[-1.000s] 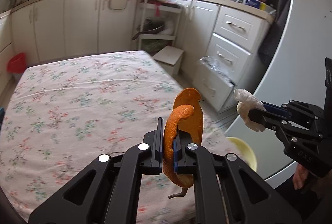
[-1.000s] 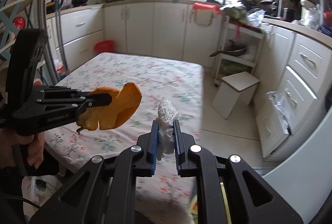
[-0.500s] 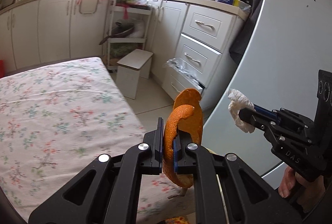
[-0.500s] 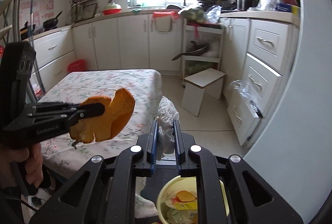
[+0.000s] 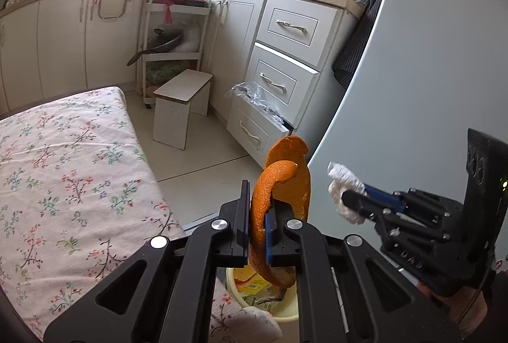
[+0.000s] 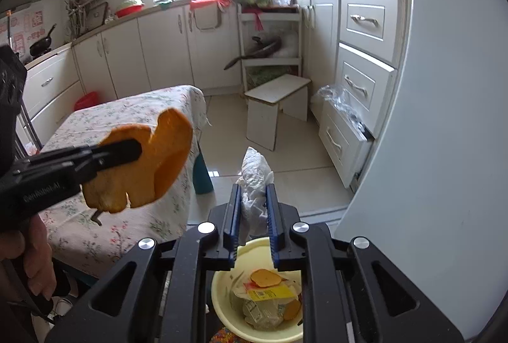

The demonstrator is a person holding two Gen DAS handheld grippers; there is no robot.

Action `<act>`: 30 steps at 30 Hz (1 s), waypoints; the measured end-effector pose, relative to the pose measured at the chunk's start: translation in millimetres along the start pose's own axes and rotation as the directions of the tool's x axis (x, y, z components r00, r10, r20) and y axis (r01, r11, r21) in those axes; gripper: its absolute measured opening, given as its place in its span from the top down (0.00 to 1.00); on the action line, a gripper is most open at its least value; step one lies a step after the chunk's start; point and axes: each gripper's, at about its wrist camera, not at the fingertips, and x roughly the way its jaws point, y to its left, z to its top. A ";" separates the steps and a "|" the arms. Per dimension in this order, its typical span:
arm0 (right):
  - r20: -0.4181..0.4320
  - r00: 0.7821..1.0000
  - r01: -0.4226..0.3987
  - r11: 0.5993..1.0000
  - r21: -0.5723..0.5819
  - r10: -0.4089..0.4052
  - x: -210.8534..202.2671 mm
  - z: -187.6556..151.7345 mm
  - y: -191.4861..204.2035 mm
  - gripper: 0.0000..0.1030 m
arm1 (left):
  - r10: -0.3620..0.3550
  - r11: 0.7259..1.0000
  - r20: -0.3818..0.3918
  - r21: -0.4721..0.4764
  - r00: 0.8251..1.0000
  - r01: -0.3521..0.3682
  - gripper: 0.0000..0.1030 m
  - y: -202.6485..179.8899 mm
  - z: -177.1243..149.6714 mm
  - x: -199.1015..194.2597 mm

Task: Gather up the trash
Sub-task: 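Carry the tissue over the yellow bin and open the right tool, then lower the orange peel over the yellow bin and open the left tool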

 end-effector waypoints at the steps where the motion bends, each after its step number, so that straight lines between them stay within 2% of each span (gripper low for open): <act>1: -0.001 1.000 0.002 1.000 0.001 -0.002 -0.2 -0.8 -0.4 0.82 | -0.002 1.000 -0.002 0.001 1.000 0.002 0.94 -0.9 0.7 2.1; 4: -0.015 1.000 0.013 1.000 0.009 -0.013 1.6 -2.5 -4.8 0.81 | -0.002 1.000 -0.009 0.001 1.000 0.002 0.94 -2.6 1.8 6.7; 6: -0.036 0.999 0.022 1.000 0.017 -0.021 4.9 -3.5 -5.0 0.76 | -0.003 1.000 -0.013 0.000 1.000 0.003 0.94 -3.2 1.9 8.6; 7: -0.050 0.998 0.026 0.999 0.022 -0.025 6.5 -4.4 -6.2 0.66 | -0.004 1.000 -0.015 -0.002 1.000 0.004 0.94 -3.3 1.8 10.0; 8: -0.052 0.998 0.030 0.999 0.024 -0.029 6.8 -5.0 -7.3 0.60 | -0.005 1.000 -0.018 -0.003 1.000 0.005 0.94 -3.6 1.7 11.8; 16: -0.014 1.000 0.018 0.999 0.030 -0.018 -13.9 -2.9 -8.4 0.59 | -0.017 1.000 -0.034 -0.008 0.999 0.017 0.94 -8.5 0.7 18.7; 18: 0.002 1.000 0.026 0.999 0.024 -0.026 -23.2 -4.7 -7.7 0.54 | -0.022 1.000 -0.043 -0.004 0.999 0.022 0.94 -10.0 0.9 20.5; 21: 0.011 0.999 0.029 0.999 0.034 -0.030 -40.6 -14.1 -7.1 0.51 | -0.030 1.000 -0.050 0.006 0.998 0.031 0.94 -13.0 2.6 23.2; 22: 0.006 0.999 0.032 0.999 0.038 -0.033 -41.7 -16.0 -6.4 0.47 | -0.032 0.999 -0.052 0.008 0.998 0.033 0.94 -13.7 3.0 24.2; 30: -0.079 0.997 0.009 0.998 0.057 -0.004 -54.3 -47.7 5.8 0.42 | -0.059 0.997 -0.079 0.035 0.995 0.062 0.94 -33.0 -2.4 37.3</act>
